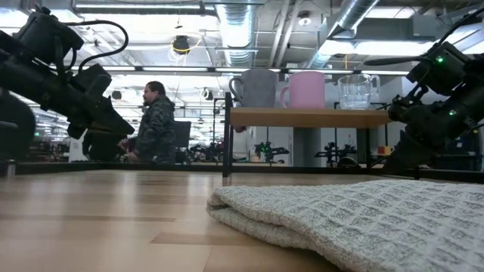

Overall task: Stack small to large cups/mugs on shelf
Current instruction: Return to Home Position

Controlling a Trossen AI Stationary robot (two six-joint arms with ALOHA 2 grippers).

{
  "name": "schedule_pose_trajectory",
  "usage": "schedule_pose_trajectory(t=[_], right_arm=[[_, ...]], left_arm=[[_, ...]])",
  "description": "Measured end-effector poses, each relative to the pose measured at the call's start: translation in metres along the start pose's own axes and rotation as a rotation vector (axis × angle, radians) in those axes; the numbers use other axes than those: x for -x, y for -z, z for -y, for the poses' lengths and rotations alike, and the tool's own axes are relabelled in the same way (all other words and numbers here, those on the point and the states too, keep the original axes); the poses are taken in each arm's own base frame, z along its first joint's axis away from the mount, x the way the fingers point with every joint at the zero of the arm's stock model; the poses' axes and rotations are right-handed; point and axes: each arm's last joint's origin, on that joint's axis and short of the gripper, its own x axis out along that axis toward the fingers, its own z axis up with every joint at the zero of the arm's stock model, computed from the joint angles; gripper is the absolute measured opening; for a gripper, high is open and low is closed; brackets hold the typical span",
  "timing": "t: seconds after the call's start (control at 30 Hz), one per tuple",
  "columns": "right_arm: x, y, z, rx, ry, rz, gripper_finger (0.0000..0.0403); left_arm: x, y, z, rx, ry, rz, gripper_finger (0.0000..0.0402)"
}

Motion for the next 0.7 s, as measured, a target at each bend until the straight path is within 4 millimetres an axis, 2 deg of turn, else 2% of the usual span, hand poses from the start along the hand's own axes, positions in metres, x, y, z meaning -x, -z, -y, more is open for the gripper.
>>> schedule_pose_trajectory(t=[0.7], right_arm=[[0.0, 0.0, 0.0, 0.0, 0.0, 0.0, 0.0031]], left_arm=[[0.0, -0.0001, 0.0, 0.0, 0.0, 0.0, 0.0]])
